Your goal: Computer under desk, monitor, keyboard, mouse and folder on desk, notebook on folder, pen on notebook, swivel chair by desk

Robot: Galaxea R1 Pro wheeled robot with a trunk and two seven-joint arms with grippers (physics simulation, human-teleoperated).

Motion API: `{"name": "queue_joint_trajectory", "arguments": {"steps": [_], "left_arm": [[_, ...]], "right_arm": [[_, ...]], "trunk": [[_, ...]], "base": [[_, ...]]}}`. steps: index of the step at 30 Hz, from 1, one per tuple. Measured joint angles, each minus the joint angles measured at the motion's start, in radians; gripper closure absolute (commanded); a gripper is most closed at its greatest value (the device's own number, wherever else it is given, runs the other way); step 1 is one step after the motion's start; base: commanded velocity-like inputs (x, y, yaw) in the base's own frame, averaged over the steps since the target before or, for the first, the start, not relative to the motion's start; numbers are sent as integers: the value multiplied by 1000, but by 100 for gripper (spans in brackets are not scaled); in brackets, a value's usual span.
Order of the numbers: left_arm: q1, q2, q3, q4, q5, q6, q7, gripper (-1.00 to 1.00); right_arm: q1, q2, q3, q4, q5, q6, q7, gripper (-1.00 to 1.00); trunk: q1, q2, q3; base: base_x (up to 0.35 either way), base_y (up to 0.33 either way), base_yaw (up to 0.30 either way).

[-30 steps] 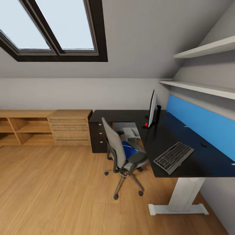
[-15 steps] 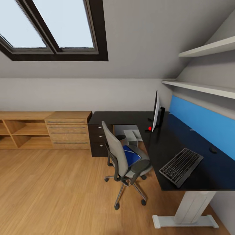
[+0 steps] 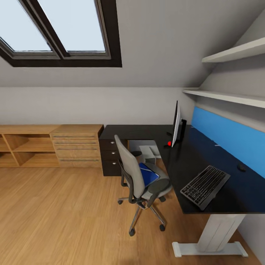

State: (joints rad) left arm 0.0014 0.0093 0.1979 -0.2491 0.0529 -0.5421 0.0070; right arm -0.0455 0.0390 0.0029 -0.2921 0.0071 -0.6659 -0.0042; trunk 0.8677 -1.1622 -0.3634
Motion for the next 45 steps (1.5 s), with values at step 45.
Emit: {"name": "queue_joint_trajectory", "arguments": {"steps": [45], "left_arm": [[0, -2, -2, 0, -3, -2, 1, -100]], "right_arm": [[0, -1, 0, 2, 0, 0, 0, -100]], "trunk": [[173, -315, -141]], "base": [[0, 92, 0]]}}
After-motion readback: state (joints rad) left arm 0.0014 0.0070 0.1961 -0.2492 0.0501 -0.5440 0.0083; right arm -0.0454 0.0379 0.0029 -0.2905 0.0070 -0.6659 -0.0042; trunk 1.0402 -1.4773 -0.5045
